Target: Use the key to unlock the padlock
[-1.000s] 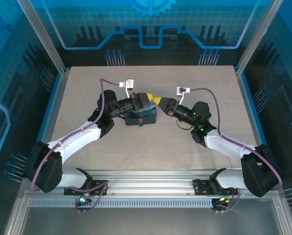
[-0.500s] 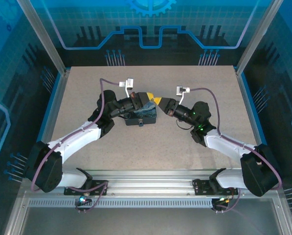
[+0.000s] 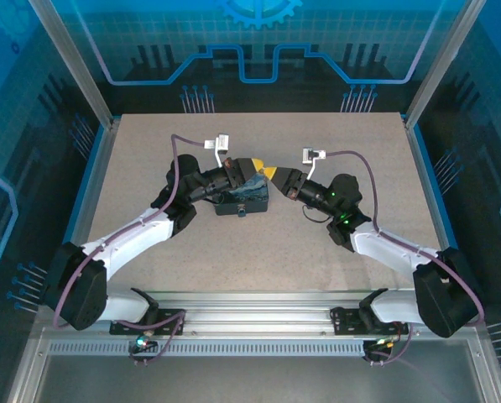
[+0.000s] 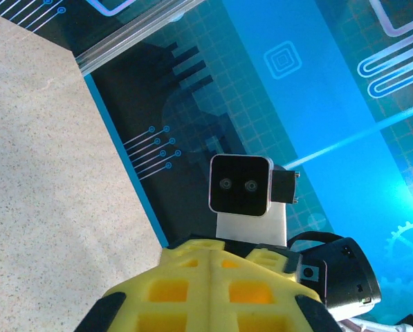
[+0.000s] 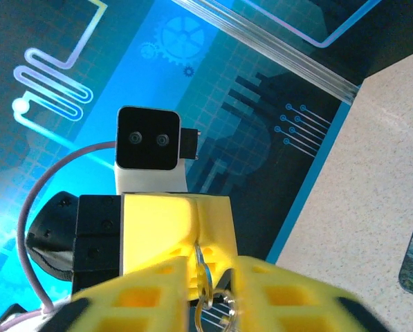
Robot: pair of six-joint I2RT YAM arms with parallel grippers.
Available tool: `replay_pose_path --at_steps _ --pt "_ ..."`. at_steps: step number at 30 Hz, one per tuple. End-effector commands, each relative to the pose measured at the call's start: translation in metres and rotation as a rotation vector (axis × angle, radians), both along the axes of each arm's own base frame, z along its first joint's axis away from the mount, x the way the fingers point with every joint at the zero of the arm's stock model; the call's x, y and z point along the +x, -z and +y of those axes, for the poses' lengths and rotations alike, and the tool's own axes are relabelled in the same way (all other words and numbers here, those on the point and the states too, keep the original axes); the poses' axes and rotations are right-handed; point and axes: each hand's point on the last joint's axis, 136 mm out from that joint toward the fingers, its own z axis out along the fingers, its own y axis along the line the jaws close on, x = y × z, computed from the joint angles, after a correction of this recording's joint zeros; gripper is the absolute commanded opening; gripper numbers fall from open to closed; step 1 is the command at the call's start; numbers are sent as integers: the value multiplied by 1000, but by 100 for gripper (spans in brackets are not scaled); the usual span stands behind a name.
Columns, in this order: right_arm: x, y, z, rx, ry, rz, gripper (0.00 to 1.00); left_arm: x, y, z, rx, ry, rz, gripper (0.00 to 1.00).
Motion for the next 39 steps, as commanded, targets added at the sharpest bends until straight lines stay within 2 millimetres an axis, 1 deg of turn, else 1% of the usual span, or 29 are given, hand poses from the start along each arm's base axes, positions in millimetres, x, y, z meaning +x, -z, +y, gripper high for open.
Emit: replay_pose_path --at_steps 1,5,8,9,13,14,25,26,27,28,30,31,34,37,39 --pt "-3 -11 -5 8 19 -39 30 -1 -1 0 -10 2 -14 0" --pt "-4 -12 -6 9 19 -42 22 -1 1 -1 -9 5 -13 0" --pt "-4 -12 -6 8 16 -45 13 -1 1 0 -10 0 -13 0" --pt "-4 -12 -6 9 16 -43 13 -1 2 0 -9 0 -12 0" --pt "-5 -10 -5 8 13 -41 5 -1 -1 0 -13 -2 -14 0" --pt "-5 -10 -6 7 13 -44 1 -1 -2 -1 -13 1 -16 0" --pt "-5 -7 -11 -13 36 -47 0 -2 4 0 -7 2 -5 0" --pt "-5 -7 -11 -17 37 -48 0 -1 5 1 -5 -3 -1 7" --pt "-5 -7 -11 -25 39 -48 0 -1 6 3 -4 -8 4 23" --pt "-5 -5 -12 -40 42 -43 0 0 6 5 -4 -18 6 35" --pt "-4 0 -15 -69 56 -33 0 -1 7 9 1 -34 2 48" --pt "-3 3 -17 -82 64 -26 0 -1 9 13 10 -51 11 58" --pt "-2 13 -26 -117 84 -1 0 -1 21 25 70 -94 38 70" --pt "-1 24 -37 -171 110 18 0 -1 40 43 163 -165 83 94" --pt "-3 29 -43 -210 123 19 0 -4 49 54 215 -199 94 98"
